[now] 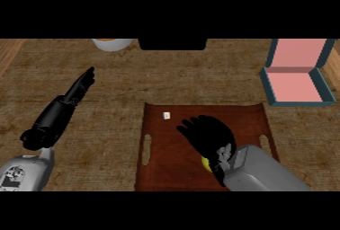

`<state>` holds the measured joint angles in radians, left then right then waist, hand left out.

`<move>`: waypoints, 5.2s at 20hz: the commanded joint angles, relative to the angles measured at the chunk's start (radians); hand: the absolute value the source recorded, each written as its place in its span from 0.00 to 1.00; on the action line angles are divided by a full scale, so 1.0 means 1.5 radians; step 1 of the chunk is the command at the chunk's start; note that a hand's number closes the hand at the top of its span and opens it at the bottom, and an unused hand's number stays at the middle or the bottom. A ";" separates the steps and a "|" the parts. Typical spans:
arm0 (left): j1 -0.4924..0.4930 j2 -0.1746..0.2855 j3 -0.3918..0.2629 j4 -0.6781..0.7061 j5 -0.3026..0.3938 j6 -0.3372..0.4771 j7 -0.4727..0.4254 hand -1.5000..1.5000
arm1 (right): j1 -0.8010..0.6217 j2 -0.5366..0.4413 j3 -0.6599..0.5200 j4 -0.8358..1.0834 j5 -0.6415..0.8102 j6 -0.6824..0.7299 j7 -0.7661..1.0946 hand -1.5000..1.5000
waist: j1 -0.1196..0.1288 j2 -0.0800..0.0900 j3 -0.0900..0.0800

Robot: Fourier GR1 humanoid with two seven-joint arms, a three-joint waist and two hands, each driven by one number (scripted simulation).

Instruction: Pick the pear from the tray and place it in the cardboard box

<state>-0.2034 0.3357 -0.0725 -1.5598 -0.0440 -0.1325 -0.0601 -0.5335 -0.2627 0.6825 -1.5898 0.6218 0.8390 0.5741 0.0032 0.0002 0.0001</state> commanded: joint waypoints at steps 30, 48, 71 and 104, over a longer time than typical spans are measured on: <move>-0.002 -0.064 0.050 -0.017 -0.068 -0.040 0.015 0.50 | 0.065 0.006 -0.013 0.171 0.300 -0.230 -0.373 1.00 | 0.001 0.000 0.000; 0.001 -0.026 0.097 0.005 -0.029 -0.085 -0.009 0.50 | 0.245 -0.346 -0.235 -0.174 0.032 -0.495 -0.976 1.00 | -0.016 -0.001 0.000; -0.038 -0.074 0.052 -0.018 -0.059 -0.076 0.041 0.50 | -0.087 -0.320 -0.486 0.230 -0.178 -0.378 -0.677 1.00 | 0.025 0.004 0.000; -0.045 -0.088 0.041 0.018 -0.079 -0.073 -0.011 0.50 | -0.321 -0.303 -0.504 0.894 -0.222 -0.094 -0.982 0.00 | 0.044 0.016 0.004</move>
<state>-0.2795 0.2050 -0.0039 -1.5242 -0.1588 -0.2420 -0.0701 -0.9882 -0.7374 0.0389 -0.3476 0.4328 0.4372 -0.8543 0.0660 0.0244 0.0059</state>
